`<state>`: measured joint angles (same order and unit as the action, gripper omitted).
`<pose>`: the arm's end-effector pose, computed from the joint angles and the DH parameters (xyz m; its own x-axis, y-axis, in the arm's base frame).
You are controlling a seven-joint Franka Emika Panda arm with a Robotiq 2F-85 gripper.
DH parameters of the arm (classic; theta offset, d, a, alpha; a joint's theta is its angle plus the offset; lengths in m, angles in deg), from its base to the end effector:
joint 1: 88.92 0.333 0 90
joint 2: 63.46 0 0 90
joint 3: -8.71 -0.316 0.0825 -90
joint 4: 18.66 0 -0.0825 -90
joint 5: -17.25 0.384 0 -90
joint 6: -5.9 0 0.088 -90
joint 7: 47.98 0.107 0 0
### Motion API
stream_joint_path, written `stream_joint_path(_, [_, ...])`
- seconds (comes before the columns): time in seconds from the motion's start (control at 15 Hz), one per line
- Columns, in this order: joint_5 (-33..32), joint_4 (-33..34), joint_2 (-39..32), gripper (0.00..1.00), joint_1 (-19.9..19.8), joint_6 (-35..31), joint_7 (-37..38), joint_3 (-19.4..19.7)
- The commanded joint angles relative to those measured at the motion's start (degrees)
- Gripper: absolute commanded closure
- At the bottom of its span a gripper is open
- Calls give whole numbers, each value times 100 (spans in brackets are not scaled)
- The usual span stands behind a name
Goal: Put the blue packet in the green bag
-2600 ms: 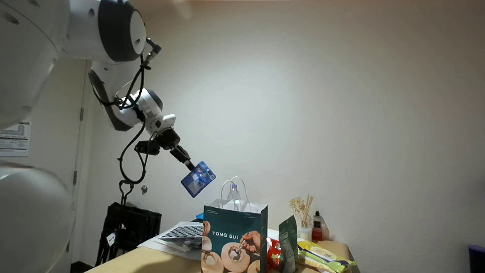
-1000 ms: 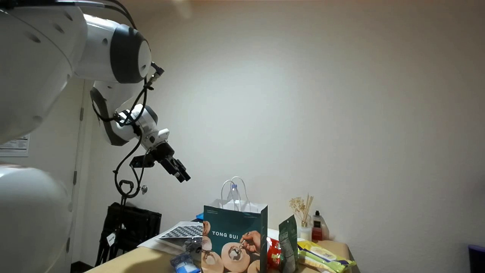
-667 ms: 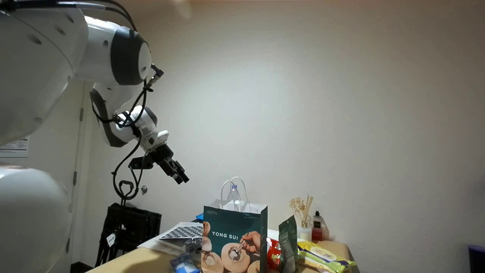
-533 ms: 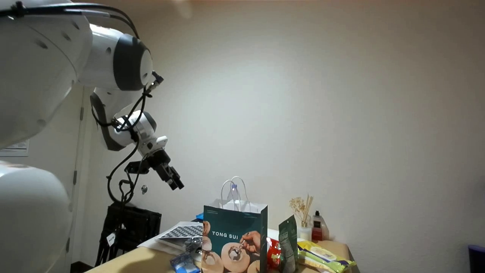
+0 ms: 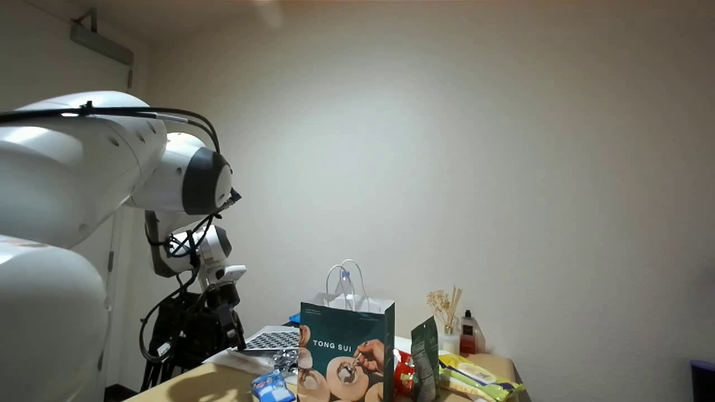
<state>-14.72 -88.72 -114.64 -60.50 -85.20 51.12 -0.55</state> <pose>0.6021 0.3603 0.2135 0.6144 -0.6690 0.4183 -0.7823 -0.4476 0.4331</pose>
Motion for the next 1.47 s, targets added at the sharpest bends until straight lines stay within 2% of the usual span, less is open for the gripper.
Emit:
stream_joint_path(0.0, [82,212,-185,0,26,174,-125,64])
stream_joint_path(0.33, [147,574,-391,0,48,357,-254,102])
stream_joint_path(0.47, [89,856,-679,0,18,391,-432,156])
stream_joint_path(0.53, [283,973,-783,0,202,354,-566,478])
stream_joint_path(0.93, [84,1890,-1511,0,486,426,-1167,1003])
stream_joint_path(1.0, [124,1459,-1293,0,319,315,-846,814])
stream_joint_path(1.2, [113,1610,-1428,0,346,282,-930,835])
stream_joint_path(1.4, [237,1729,-1608,0,197,185,-1262,692])
